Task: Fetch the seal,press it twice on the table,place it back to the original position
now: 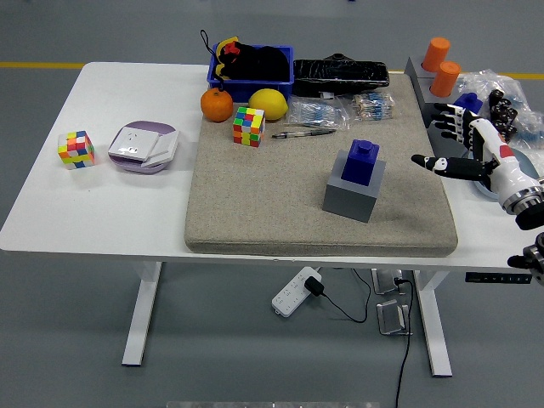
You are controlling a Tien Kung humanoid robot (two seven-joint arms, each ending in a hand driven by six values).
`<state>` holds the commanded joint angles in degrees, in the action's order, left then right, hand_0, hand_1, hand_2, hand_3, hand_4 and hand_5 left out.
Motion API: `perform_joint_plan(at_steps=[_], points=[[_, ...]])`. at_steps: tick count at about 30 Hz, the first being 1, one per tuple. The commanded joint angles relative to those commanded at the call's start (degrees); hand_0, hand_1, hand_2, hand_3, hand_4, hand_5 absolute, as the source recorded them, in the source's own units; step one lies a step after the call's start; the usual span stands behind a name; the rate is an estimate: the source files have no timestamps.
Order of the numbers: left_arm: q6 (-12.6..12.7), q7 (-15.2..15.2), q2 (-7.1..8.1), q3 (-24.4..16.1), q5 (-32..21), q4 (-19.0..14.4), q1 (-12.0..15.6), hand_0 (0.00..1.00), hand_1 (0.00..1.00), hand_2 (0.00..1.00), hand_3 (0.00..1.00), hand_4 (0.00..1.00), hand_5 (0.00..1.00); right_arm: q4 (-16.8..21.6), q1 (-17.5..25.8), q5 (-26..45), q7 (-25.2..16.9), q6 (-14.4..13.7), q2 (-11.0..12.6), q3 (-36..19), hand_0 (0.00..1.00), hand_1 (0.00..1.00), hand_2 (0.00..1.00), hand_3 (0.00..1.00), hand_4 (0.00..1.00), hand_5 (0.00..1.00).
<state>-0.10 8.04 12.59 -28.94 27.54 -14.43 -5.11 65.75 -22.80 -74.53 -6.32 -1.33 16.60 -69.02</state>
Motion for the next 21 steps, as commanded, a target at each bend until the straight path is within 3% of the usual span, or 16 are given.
perform_joint_plan(at_steps=[6, 11, 21], points=[[-0.05, 0.00, -0.09, 0.15, -0.20, 0.00, 0.03, 0.718, 0.692, 0.681, 0.714, 0.636, 0.225, -1.07, -1.35, 0.14, 0.14, -0.04, -0.86, 2.82, 0.924, 0.930, 0.950, 0.981, 0.998, 0.262], [-0.08, 0.00, -0.15, 0.49, -0.42, 0.02, 0.02, 0.718, 0.692, 0.681, 0.714, 0.636, 0.225, -2.41, -2.89, 1.05, -1.06, -1.72, -2.01, 5.85, 0.924, 0.930, 0.950, 0.981, 0.998, 0.262], [-0.30, -0.05, -0.27, 0.83, -0.49, -0.09, -0.24, 0.719, 0.692, 0.681, 0.716, 0.638, 0.226, -5.20, -4.95, 2.41, -2.65, -2.39, -3.60, 10.41, 0.917, 0.913, 0.919, 0.934, 0.998, 0.210]])
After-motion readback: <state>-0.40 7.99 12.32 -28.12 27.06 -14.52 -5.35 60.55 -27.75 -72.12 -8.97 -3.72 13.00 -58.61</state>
